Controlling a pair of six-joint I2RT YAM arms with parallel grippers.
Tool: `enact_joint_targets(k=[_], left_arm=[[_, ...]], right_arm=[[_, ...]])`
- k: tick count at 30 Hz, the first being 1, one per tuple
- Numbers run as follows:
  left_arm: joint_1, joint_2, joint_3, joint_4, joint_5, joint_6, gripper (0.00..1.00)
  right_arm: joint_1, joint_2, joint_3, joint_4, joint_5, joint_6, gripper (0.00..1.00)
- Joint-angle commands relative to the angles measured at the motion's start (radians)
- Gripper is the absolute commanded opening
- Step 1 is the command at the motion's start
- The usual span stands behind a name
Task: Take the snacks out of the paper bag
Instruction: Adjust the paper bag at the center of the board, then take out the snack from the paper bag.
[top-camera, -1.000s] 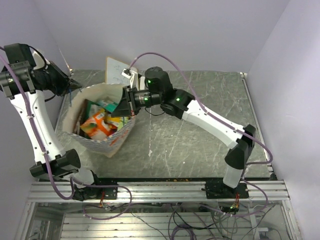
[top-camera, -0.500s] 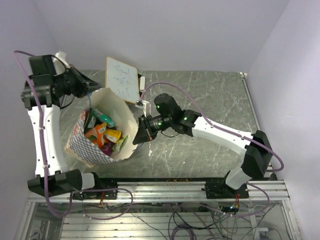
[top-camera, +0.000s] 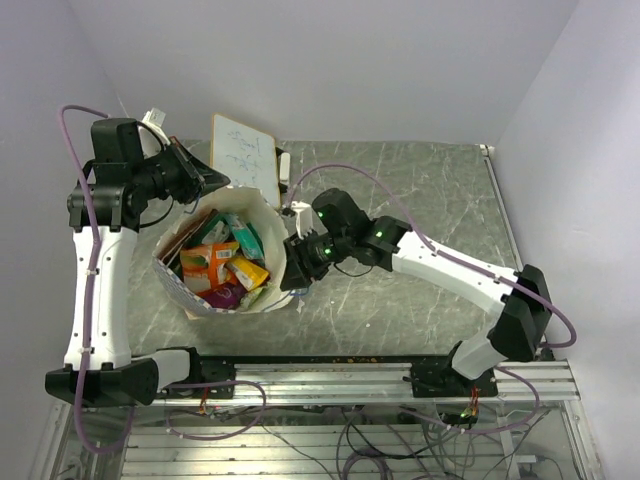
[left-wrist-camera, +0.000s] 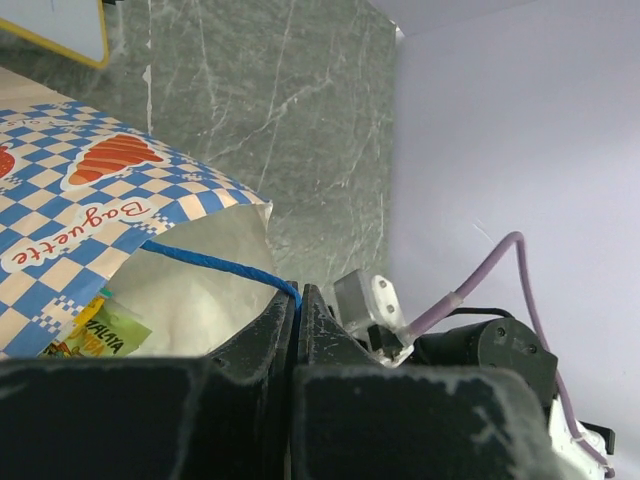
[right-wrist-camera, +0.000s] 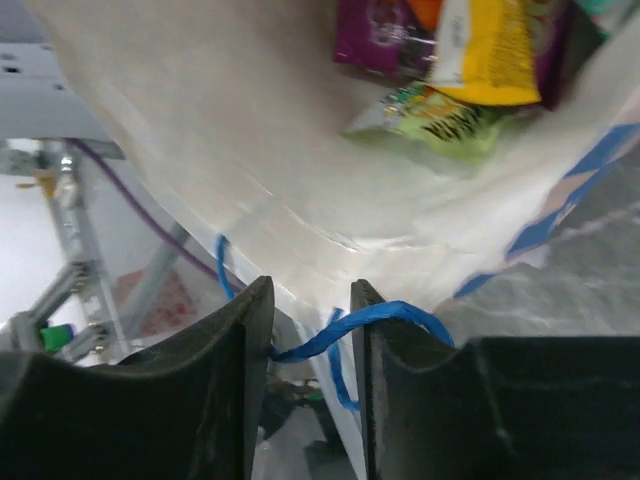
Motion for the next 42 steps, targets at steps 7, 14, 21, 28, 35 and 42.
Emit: enact_joint_targets(k=[7,14,21,28,35,42], left_arm=[[-0.014,-0.020,0.078,0.015,0.033,-0.011,0.07],[-0.015,-0.031,0.057,0.074,0.050,-0.107,0.07],[-0.014,-0.023,0.087,0.049,0.025,-0.155,0.07],[-0.014,-0.030,0.125,0.044,0.013,-0.199,0.07],[-0.015,-0.022,0.181,0.046,0.029,-0.200,0.07],[-0.014,-0.053,0.133,0.070,0.053,-0.200,0.07]], right_arm=[[-0.038,-0.149,0.154,-0.389,0.377,-0.263,0.69],[-0.037,-0.115,0.295,-0.334,0.459,-0.194,0.74],[0.026,-0.013,0.311,0.044,0.319,0.183,0.65],[0.182,0.177,0.430,0.136,0.498,0.416,0.55],[0.214,0.249,0.382,0.196,0.641,0.618,0.43],[0.237,0.302,0.382,0.186,0.750,0.775,0.43]])
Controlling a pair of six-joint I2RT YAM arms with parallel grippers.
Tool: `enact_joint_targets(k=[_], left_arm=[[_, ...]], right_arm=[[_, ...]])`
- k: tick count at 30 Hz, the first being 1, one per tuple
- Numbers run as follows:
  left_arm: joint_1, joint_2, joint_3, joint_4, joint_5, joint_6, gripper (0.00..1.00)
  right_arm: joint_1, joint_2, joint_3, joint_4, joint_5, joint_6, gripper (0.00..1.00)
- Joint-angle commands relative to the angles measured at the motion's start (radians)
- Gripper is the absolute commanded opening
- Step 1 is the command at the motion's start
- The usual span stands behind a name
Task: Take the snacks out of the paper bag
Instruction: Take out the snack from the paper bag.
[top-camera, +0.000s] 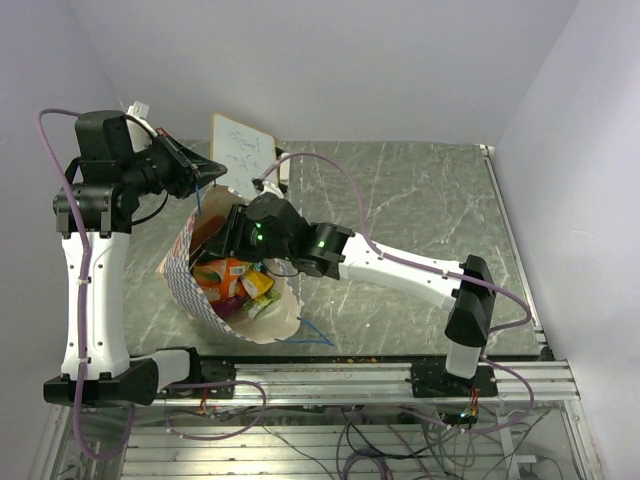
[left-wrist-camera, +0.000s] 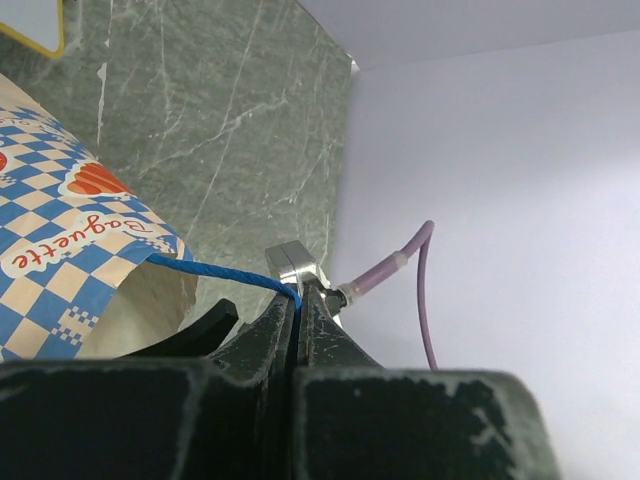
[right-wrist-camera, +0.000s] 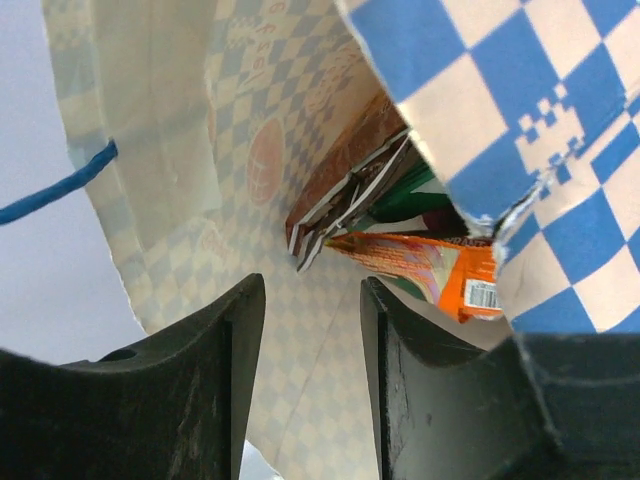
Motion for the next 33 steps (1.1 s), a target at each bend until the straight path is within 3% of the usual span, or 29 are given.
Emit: enact_joint_targets(k=[1,8,11,15,19,23,24,27,33], left_arm=[[-0.014,-0.056,0.014,0.116,0.078,-0.018,0.07],[-0.014,-0.062,0.019,0.103,0.080,-0.008,0.07],[-0.014,-0.066,0.018,0.104,0.076,-0.007,0.07],[-0.014,-0.066,0.020,0.091,0.065,0.009,0.07],[-0.013,-0.052,0.052,0.054,0.039,0.039,0.07],[-0.012,-0.041,0.084,0.021,0.017,0.065,0.07],[-0.013,-0.039,0.091,0.011,0.014,0.073,0.07],[-0.012,-0.030,0.117,-0.036,-0.014,0.110,0.07],[-0.010,0.009,0.210,-0.153,-0.116,0.194,0.07]], right_arm=[[0.014,0.033,-0.012,0.019,0.117,0.158,0.43],[0.019,0.113,0.069,-0.012,0.148,0.180,0.41],[0.023,0.142,0.097,-0.038,0.166,0.186,0.35],[0.029,0.143,0.088,-0.056,0.181,0.178,0.18],[0.033,0.126,0.049,-0.073,0.215,0.153,0.17],[0.019,0.127,0.025,-0.048,0.213,0.116,0.20],[0.018,0.131,0.033,-0.053,0.211,0.108,0.18],[0.020,0.114,0.058,-0.066,0.215,0.063,0.00],[0.003,-0.014,0.011,-0.032,0.188,-0.108,0.00]])
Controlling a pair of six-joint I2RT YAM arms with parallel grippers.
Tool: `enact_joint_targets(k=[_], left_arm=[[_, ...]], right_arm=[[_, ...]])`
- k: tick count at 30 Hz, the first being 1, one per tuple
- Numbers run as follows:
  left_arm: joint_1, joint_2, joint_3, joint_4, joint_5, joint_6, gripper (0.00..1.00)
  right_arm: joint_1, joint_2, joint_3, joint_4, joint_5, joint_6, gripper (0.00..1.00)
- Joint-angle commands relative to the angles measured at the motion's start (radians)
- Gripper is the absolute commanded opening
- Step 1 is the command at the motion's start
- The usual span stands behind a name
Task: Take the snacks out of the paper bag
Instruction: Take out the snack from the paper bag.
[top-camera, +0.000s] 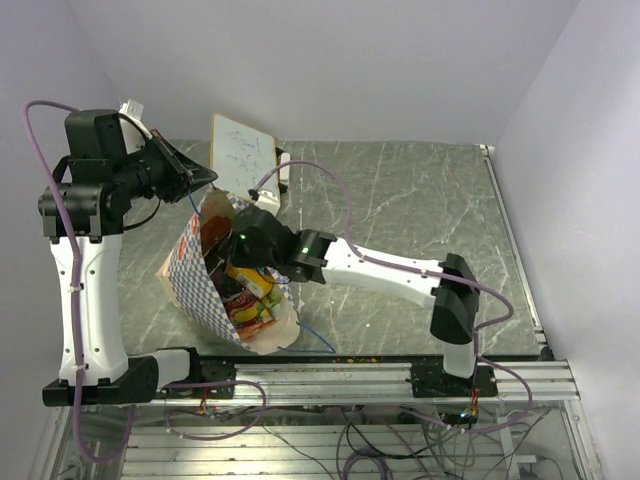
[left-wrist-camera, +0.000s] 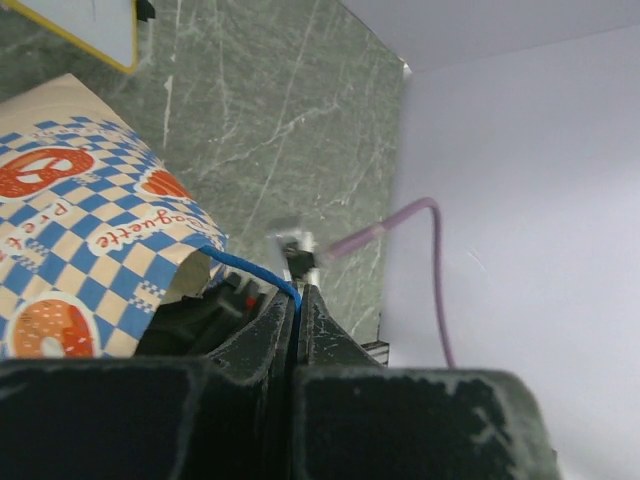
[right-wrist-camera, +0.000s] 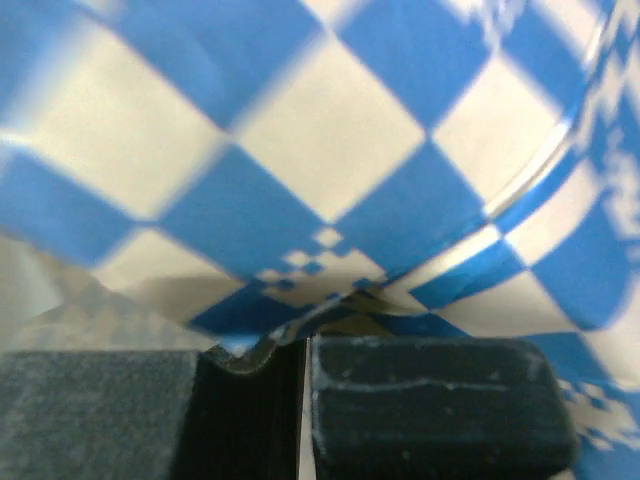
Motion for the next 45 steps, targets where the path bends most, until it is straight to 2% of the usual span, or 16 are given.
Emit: enact_joint_targets(k=[1,4,8,18,21,26,32,38,45], left_arm=[[-0.006,0.007,0.125,-0.015,-0.053,0.076,0.07],[0.000,0.028,0.166,-0.029,-0.049,0.072,0.07],[0.009,0.028,0.161,-0.025,-0.068,0.066,0.07],[0.062,0.070,0.142,-0.050,-0.041,0.125,0.07],[0.095,0.124,0.225,-0.141,-0.036,0.204,0.07],[0.106,0.188,0.336,-0.249,-0.050,0.318,0.07],[0.106,0.162,0.261,-0.202,-0.023,0.301,0.07],[0.107,0.155,0.235,-0.181,-0.010,0.300,0.07],[0.106,0.156,0.236,-0.184,0.001,0.309,0.07]], right_arm=[[-0.032,-0.141,-0.039,0.055,-0.034,-0.166,0.00],[-0.062,-0.171,-0.033,0.071,-0.114,-0.227,0.00],[-0.075,-0.155,0.096,0.033,-0.179,-0.290,0.00],[-0.099,-0.103,0.331,-0.081,-0.305,-0.292,0.00],[-0.102,-0.088,0.409,-0.145,-0.296,-0.307,0.00],[-0.124,-0.120,0.427,-0.173,-0.329,-0.293,0.00],[-0.129,-0.159,0.515,-0.221,-0.336,-0.308,0.00],[-0.138,-0.247,0.530,-0.242,-0.329,-0.306,0.00],[-0.140,-0.380,0.544,-0.306,-0.228,-0.324,0.00]])
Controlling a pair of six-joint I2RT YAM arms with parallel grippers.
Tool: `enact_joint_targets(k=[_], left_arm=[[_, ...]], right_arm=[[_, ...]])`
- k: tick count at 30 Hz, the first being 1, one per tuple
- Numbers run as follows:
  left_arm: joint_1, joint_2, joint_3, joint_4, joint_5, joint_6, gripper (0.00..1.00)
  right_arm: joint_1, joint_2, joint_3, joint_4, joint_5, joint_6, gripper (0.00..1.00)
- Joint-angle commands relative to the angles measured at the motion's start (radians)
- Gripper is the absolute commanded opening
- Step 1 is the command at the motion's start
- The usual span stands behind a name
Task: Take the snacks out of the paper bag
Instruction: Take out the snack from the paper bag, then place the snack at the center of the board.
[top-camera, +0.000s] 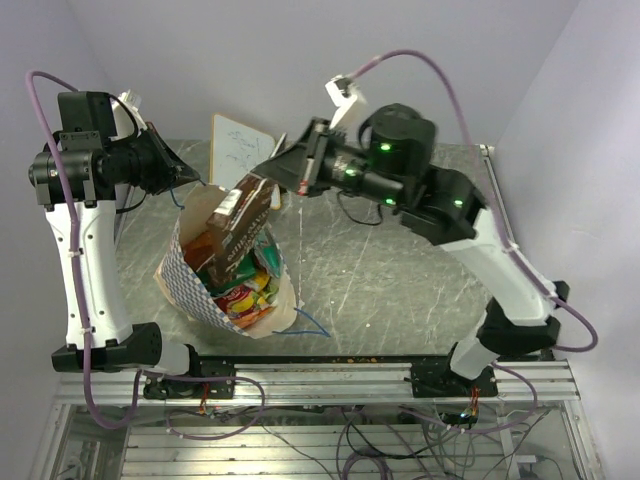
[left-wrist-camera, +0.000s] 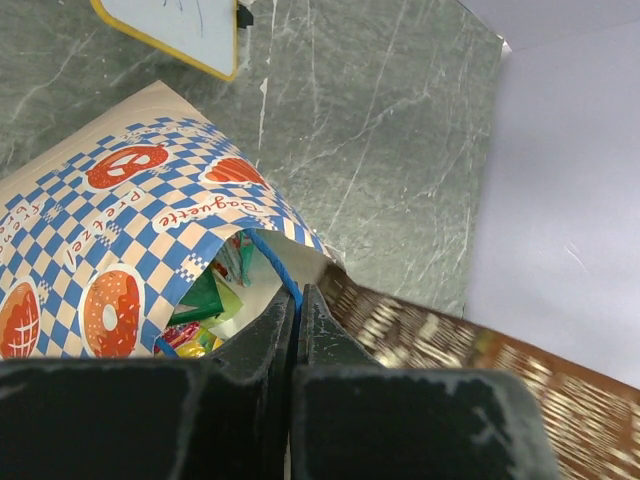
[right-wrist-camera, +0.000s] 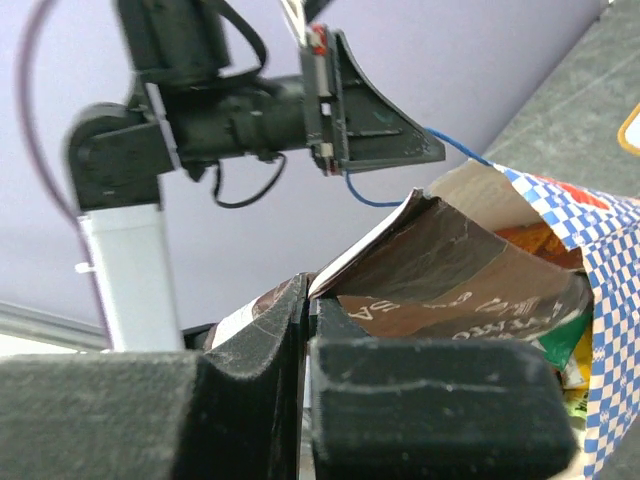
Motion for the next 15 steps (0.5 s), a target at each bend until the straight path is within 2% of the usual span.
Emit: enact_joint_targets(k=[1,8,11,15], left_arm=[[0.011,-0.026,0.000,0.054,0.041,0.018,0.07],[0.012,-0.025,-0.020,0.059,0.065,0.034,0.07],[0.011,-0.029,-0.030,0.066,0.082,0.032,0.07],[0.011,-0.046,-0.062,0.092,0.119,0.009,0.07]], right_arm=[[-0.006,-0.124,0.046,-0.026,0.102,-0.031,0.00],[-0.006,-0.296,-0.043,-0.170,0.367,-0.072,0.00],[-0.006,-0.418,-0.178,-0.266,0.550,-0.032,0.00],[-0.006,-0.594,-0.479,-0.395,0.750,0.100,0.00]])
